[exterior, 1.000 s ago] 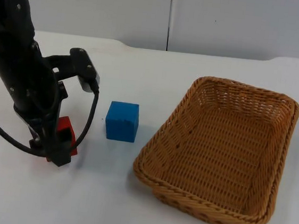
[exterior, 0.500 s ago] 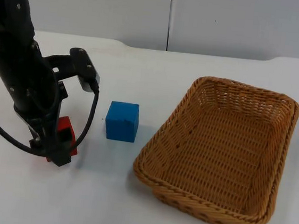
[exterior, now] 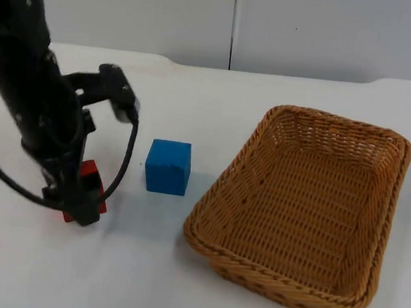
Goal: Place all geometric objects except the red cube into the basket.
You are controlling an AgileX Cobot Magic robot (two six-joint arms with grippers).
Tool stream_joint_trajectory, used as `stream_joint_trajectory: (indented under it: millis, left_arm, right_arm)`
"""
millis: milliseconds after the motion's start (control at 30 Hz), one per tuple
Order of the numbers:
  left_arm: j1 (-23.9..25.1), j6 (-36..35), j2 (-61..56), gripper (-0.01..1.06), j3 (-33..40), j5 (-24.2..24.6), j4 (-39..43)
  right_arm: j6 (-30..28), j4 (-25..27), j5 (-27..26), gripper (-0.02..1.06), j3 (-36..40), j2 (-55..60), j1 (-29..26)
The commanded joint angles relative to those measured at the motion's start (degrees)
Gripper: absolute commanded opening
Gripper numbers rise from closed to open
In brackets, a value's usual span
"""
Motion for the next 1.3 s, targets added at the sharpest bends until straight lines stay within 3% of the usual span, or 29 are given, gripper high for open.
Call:
stream_joint_trajectory:
  millis: [0,567,1267]
  left_arm:
    - [-1.67,0.12,-0.12,0.96,-3.85,3.48,-0.1]
    - [-6.19,4.73,4.28,0.96,-15.63,4.16,2.78]
    - [-7.39,13.71,10.75,0.96,-19.16,0.24,1.88]
  right_arm:
    - [-0.18,-0.39,-0.37,1.05,-0.42,-0.16,-0.25]
    - [-0.18,-0.39,-0.25,1.05,-0.42,-0.16,-0.25]
    - [-0.18,-0.39,-0.13,1.05,-0.3,-0.16,-0.25]
